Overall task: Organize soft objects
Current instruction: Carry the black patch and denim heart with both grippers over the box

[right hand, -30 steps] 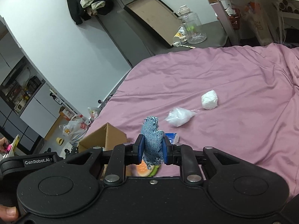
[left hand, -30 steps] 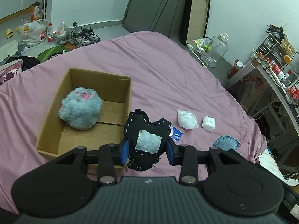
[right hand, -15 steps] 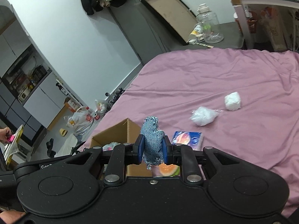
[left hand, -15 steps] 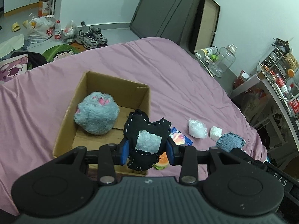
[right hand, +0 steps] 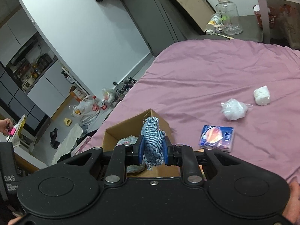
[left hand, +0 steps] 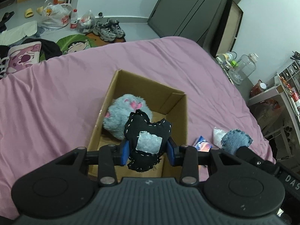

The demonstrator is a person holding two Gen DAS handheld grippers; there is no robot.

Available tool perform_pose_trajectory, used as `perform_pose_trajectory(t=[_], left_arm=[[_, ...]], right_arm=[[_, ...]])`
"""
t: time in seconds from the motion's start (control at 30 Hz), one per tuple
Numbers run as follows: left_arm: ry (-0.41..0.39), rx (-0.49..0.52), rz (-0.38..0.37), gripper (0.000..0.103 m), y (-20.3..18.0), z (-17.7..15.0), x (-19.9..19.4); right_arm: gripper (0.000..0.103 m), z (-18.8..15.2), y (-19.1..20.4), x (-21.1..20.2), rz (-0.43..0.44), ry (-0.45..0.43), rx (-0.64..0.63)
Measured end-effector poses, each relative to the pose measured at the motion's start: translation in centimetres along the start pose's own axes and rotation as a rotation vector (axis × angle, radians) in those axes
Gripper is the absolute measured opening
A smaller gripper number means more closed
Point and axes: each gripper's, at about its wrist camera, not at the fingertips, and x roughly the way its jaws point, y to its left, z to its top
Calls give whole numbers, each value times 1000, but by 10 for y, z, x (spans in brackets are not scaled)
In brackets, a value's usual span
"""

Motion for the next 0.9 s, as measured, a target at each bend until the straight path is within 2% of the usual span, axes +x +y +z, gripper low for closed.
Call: perform_pose_trajectory(t=[0.13, 0.23, 0.4, 0.53, 0.7, 0.8, 0.9], left_arm=[[16, -2, 31, 40, 11, 2, 10], [25, -2, 85, 42, 17, 2, 16], [39, 18, 96, 50, 24, 7, 16], [23, 38, 95, 63, 24, 12, 9], [20, 38, 92, 64, 26, 15, 8], [16, 25, 97, 64, 29, 16, 6], [12, 18, 104, 64, 28, 15, 3]], right_arm=[[20, -3, 11, 12, 2, 20, -7], [20, -5, 17, 23, 7, 42, -5], [20, -11, 31, 35, 32, 77, -4], [20, -15, 40, 39, 42, 93, -3], [20, -20, 36, 40, 70, 152, 36], [27, -25, 35, 43, 89, 216, 64], [34, -27, 33, 37, 74, 210, 51]])
